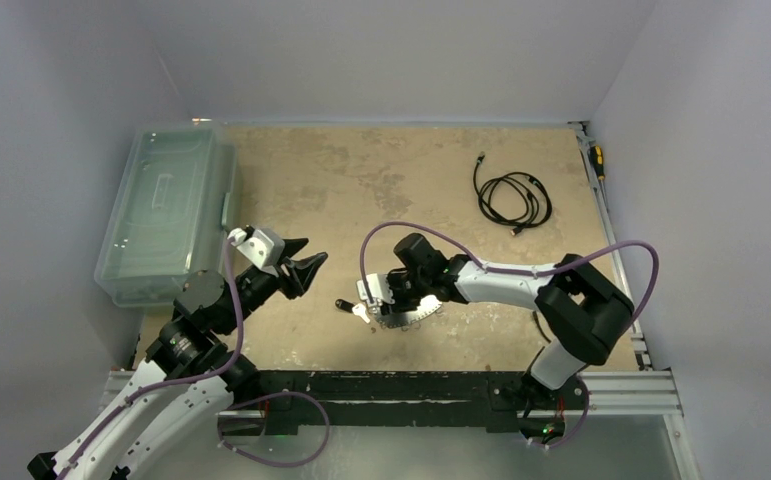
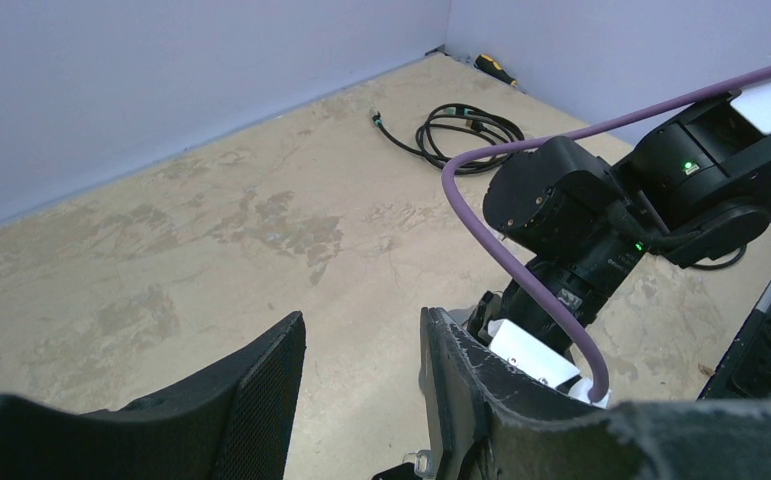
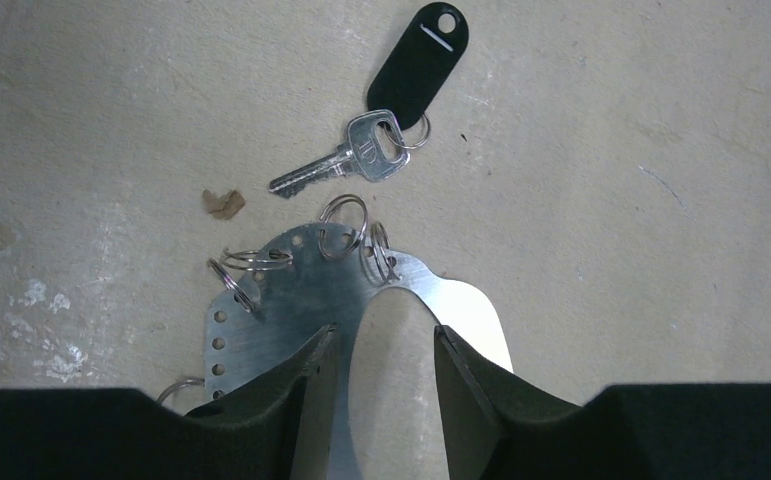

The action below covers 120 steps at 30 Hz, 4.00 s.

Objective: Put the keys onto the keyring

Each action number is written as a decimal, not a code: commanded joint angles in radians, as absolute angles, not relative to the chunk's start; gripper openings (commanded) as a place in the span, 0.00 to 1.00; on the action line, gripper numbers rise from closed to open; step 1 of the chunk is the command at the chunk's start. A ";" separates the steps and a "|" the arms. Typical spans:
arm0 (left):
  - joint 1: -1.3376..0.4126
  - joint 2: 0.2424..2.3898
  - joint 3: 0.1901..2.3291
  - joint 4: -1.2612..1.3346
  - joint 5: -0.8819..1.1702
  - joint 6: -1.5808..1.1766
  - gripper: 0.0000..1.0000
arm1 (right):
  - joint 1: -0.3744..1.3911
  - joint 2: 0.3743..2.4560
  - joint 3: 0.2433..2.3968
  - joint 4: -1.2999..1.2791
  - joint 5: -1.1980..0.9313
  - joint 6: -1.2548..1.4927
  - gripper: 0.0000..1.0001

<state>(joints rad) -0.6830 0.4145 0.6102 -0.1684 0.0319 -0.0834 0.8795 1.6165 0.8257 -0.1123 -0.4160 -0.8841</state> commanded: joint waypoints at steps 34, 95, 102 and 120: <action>-0.683 0.417 0.630 -0.147 0.044 -0.067 0.45 | 0.904 1.732 0.949 -0.157 -0.450 -0.910 0.22; -0.845 0.735 0.733 -0.128 0.591 0.142 0.49 | 1.090 1.074 0.948 -0.284 -0.192 -0.262 0.00; -0.878 0.751 0.732 -0.143 0.550 0.162 0.46 | 1.104 1.067 0.962 -0.299 -0.174 -0.250 0.00; -0.905 0.795 0.697 -0.107 0.477 0.168 0.39 | 1.133 1.020 0.991 -0.322 -0.169 -0.253 0.00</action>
<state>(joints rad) -0.8993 0.7982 0.6960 -0.1509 0.4835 0.1535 1.1236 1.0336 0.9310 -0.3374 -0.1890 -0.2539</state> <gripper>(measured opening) 0.404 0.009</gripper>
